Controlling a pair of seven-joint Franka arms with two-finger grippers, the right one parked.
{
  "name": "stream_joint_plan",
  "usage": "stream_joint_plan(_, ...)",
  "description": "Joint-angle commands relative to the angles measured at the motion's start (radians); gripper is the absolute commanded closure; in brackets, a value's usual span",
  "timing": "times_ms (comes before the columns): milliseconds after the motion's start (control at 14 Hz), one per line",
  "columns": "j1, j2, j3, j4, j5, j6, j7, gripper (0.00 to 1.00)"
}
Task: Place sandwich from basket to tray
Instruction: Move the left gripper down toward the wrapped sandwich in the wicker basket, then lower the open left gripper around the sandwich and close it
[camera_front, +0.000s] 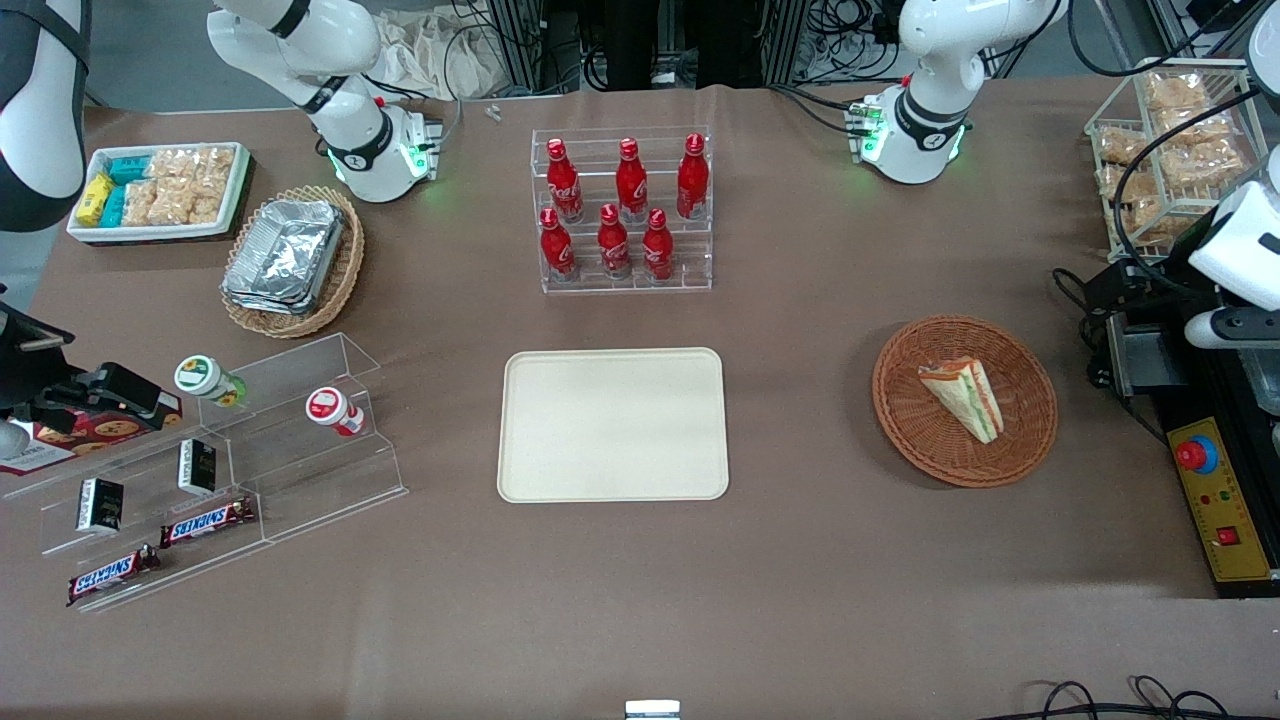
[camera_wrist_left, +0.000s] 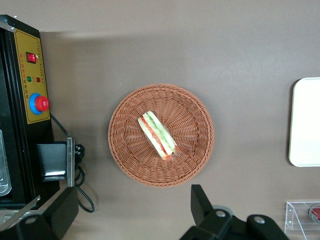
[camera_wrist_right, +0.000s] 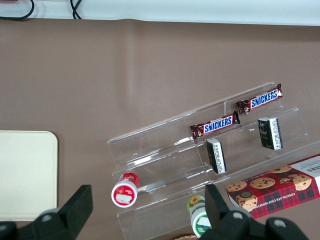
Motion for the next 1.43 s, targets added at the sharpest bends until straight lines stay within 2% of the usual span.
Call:
stream_joint_plan(0, 0.009, 0.02, -0.003, 0.035, -0.015, -0.03, 0.015, 0.0)
stream_joint_plan(357, 0.005, 0.041, 0.015, 0.029, -0.021, -0.027, -0.038, 0.01)
stream_joint_plan(500, 0.005, 0.06, 0.015, -0.012, -0.03, -0.002, -0.291, 0.02)
stream_joint_plan(571, 0.004, 0.06, 0.015, -0.055, -0.027, 0.042, -0.395, 0.02)
stream_joint_plan(714, 0.005, 0.046, 0.016, -0.173, -0.021, 0.159, -0.497, 0.02)
stream_joint_plan(1143, 0.005, 0.035, 0.021, -0.501, -0.015, 0.525, -0.665, 0.03)
stream_joint_plan(1357, 0.005, 0.046, 0.021, -0.6, -0.015, 0.636, -0.73, 0.03)
